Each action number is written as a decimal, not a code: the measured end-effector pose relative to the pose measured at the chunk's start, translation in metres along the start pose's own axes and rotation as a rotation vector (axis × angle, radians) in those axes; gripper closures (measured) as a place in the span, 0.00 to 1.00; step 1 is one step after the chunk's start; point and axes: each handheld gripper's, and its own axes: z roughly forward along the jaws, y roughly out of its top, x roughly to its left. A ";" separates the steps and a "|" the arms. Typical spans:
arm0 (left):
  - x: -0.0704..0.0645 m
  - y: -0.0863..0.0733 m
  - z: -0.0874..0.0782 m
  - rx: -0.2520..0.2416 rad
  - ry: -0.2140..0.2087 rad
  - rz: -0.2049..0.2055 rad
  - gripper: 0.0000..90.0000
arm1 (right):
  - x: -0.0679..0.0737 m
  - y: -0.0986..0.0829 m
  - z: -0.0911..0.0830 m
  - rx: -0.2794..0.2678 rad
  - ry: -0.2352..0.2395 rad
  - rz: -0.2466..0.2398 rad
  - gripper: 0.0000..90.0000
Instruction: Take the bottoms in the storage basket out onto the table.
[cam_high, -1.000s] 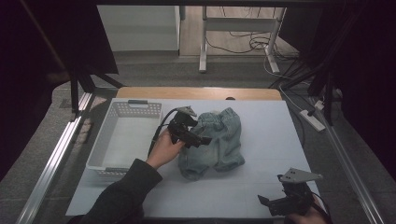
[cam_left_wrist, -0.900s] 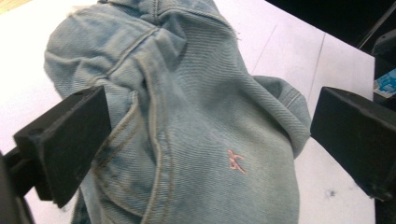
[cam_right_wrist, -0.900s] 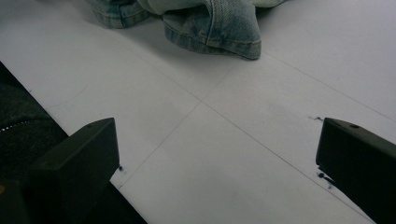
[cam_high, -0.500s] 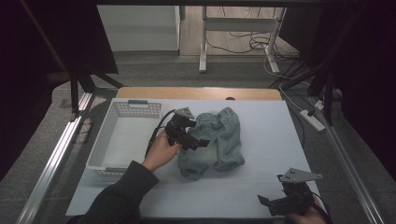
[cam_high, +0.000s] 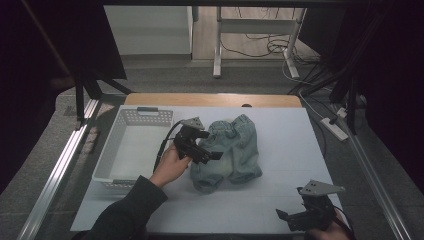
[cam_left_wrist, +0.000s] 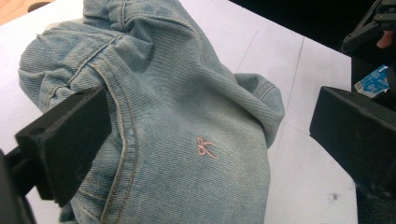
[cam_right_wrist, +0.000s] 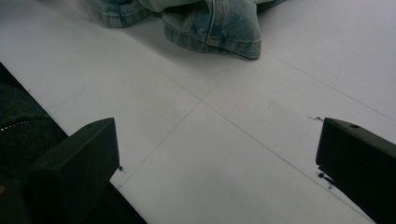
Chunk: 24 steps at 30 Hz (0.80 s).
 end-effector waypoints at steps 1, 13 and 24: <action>0.000 0.000 0.000 0.000 0.000 0.000 0.00 | 0.000 0.000 0.000 0.000 0.000 0.000 0.00; -0.002 -0.007 -0.008 -0.011 0.002 0.016 0.00 | 0.000 0.000 -0.001 -0.008 0.000 0.003 0.00; -0.008 -0.012 -0.012 -0.022 -0.019 0.026 0.00 | -0.001 0.000 -0.002 -0.018 -0.003 0.014 0.00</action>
